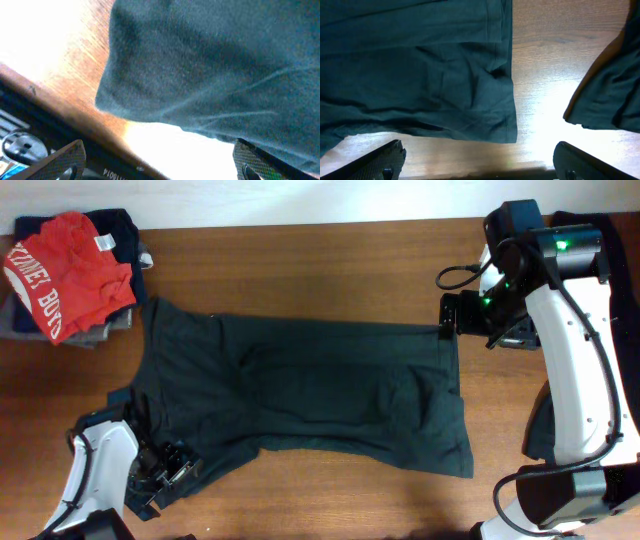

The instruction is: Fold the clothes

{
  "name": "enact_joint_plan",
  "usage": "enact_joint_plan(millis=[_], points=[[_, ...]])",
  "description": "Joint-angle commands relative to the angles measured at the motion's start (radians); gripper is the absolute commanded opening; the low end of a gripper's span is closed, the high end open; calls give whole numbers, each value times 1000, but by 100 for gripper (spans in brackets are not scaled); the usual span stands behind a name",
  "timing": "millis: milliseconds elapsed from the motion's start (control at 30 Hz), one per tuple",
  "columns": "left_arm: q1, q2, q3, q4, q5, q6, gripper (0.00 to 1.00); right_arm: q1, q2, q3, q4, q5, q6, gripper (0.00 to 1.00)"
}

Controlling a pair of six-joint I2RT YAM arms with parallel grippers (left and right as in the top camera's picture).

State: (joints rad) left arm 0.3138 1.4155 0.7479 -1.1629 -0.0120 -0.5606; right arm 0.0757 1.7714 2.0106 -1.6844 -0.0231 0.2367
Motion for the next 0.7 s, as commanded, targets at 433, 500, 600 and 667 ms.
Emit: enact_joint_plan(millis=[433, 500, 600, 667], points=[[98, -18, 24, 97, -15, 40, 91, 3, -14, -100, 27, 8, 12, 99], [110, -18, 22, 96, -18, 40, 91, 3, -14, -101, 28, 4, 12, 99], [113, -18, -4, 108, -18, 40, 91, 3, -14, -101, 28, -3, 12, 99], [113, -18, -29, 130, -18, 40, 91, 3, -14, -101, 28, -3, 12, 99]])
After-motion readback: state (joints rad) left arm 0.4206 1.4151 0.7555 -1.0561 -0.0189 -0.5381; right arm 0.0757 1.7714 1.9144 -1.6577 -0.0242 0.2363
